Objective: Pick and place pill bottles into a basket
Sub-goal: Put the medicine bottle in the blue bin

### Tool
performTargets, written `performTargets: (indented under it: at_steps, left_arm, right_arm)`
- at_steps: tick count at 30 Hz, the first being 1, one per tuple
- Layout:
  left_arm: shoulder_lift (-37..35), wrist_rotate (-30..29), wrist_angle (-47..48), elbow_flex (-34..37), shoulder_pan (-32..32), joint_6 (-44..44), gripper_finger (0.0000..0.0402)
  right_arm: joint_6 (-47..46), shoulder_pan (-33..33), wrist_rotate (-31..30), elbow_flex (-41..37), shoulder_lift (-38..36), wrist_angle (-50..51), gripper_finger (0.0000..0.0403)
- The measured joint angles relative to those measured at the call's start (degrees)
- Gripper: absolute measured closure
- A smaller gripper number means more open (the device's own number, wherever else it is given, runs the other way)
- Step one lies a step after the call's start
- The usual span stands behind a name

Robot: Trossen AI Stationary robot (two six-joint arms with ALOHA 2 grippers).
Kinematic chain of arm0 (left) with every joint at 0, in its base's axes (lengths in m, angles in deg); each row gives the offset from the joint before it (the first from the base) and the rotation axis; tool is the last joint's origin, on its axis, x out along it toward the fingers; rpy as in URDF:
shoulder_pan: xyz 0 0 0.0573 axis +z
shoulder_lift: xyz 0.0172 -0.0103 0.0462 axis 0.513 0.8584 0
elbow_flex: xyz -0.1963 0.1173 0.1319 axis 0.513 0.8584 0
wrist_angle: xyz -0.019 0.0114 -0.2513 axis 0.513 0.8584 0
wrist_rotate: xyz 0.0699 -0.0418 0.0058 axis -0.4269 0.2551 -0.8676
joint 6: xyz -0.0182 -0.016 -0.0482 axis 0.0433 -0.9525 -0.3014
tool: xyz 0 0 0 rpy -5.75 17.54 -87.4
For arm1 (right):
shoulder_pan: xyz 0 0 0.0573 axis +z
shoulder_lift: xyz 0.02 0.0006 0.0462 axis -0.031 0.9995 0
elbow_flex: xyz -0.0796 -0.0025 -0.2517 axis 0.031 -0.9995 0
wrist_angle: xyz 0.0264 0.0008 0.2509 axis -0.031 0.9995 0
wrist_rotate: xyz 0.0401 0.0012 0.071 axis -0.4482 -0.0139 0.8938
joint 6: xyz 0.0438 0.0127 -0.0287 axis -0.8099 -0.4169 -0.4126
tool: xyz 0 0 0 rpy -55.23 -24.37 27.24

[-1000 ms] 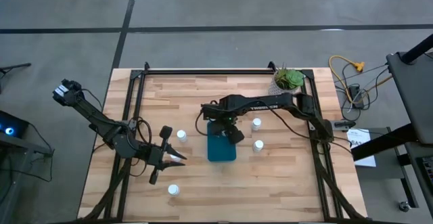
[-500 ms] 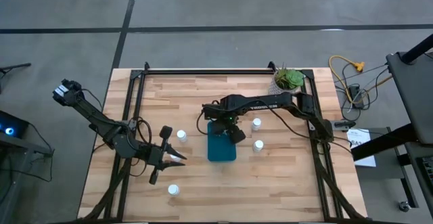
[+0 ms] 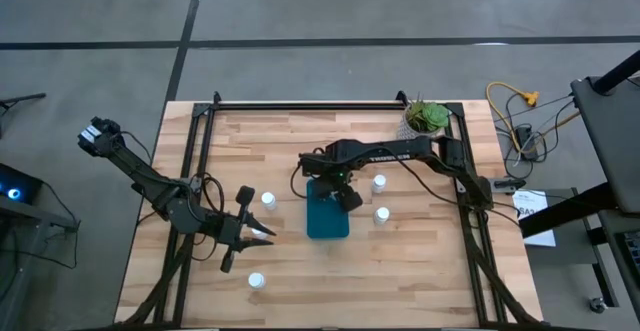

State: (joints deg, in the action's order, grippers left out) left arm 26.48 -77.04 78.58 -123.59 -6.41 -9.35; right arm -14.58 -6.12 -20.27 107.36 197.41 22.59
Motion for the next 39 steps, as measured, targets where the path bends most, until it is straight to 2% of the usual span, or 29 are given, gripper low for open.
performTargets:
  at_steps: [11, 22, 27, 39]
  left_arm:
    - [0.0, 0.0, 0.0, 0.0, 0.0, 0.0, 0.0332]
    - [0.0, 0.0, 0.0, 0.0, 0.0, 0.0, 0.0332]
    - [0.0, 0.0, 0.0, 0.0, 0.0, 0.0, 0.0332]
    - [0.0, 0.0, 0.0, 0.0, 0.0, 0.0, 0.0332]
  right_arm:
    - [0.0, -0.2, 0.1, 0.0, -1.9, 1.1, 0.0200]
    - [-1.3, -0.2, 0.3, 0.5, -9.0, 1.2, 0.0200]
    - [-3.9, 0.1, 0.9, 0.5, -12.7, 4.2, 0.0200]
    - [-6.2, 4.7, 2.8, 0.1, -20.4, 9.0, 0.0199]
